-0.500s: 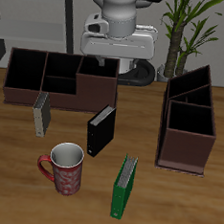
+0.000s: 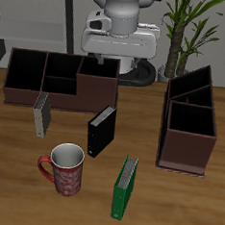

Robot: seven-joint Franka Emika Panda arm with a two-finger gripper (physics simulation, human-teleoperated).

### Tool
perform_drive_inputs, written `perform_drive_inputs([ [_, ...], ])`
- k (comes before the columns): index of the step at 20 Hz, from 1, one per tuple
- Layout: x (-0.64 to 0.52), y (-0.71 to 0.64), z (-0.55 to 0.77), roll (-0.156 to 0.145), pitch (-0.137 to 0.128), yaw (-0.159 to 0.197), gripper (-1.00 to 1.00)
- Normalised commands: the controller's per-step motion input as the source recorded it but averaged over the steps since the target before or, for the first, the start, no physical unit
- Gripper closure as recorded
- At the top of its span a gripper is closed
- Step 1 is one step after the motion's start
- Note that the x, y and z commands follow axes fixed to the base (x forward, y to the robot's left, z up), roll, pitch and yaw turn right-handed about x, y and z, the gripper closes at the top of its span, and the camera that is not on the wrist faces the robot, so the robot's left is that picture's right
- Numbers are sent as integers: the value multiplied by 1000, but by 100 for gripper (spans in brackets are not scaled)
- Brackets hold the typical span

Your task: Place the green book into the back desk caddy's back compartment

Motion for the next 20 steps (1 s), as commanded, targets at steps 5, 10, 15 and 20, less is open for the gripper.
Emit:
perform_drive_inputs([
  [5, 202, 199, 69, -5, -31, 43, -100],
  [10, 248, 140, 90, -54, -16, -10, -100],
  [15, 330, 279, 147, -24, -38, 27, -100],
  [20, 365, 248, 128, 4, -40, 10, -100],
])
